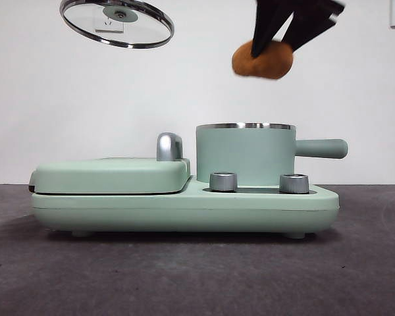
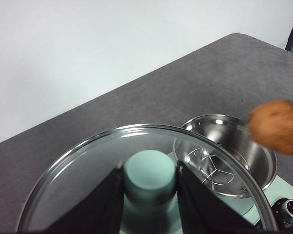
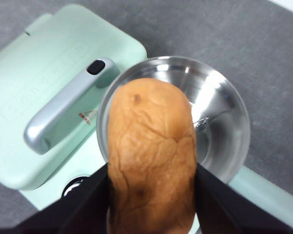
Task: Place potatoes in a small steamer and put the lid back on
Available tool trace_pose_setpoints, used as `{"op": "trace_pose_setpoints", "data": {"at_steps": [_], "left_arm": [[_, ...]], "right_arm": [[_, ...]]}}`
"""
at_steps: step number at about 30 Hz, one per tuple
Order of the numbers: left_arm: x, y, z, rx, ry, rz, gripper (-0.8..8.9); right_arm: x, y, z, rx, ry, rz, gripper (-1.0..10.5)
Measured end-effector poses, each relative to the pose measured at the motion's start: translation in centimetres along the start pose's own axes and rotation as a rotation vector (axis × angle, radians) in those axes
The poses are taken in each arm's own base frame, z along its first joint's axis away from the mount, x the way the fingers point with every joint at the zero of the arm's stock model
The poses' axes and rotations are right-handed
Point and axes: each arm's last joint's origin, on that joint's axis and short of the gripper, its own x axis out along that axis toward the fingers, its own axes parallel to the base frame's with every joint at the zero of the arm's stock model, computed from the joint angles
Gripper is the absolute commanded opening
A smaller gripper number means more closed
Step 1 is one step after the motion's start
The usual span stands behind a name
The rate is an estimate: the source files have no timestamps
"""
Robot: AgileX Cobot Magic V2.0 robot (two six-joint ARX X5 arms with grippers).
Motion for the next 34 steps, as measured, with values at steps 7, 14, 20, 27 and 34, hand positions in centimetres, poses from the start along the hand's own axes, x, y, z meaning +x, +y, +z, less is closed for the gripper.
{"op": "trace_pose_setpoints", "data": {"at_steps": [7, 14, 20, 27, 34], "left_arm": [[0.0, 0.0, 0.0, 0.000, 0.000, 0.000, 0.10], [0.0, 0.0, 0.0, 0.000, 0.000, 0.000, 0.10], [0.0, 0.0, 0.0, 0.000, 0.000, 0.000, 0.10], [0.0, 0.0, 0.0, 0.000, 0.001, 0.000, 0.10], [0.0, 0.0, -0.2, -0.005, 0.018, -0.003, 0.10]], "right_arm": [[4.0, -1.1, 0.4, -0.011, 0.026, -0.008, 2.0], [7.9, -2.5, -0.3, -0.011, 0.074, -0.020, 2.0], [10.3, -3.3, -0.8, -0.014, 0.083, -0.030, 2.0], [12.0, -3.5, -1.4, -0.011, 0.112, -0.025, 2.3], [11.9, -3.5, -1.3, -0.011, 0.105, -0.018, 3.5]]}}
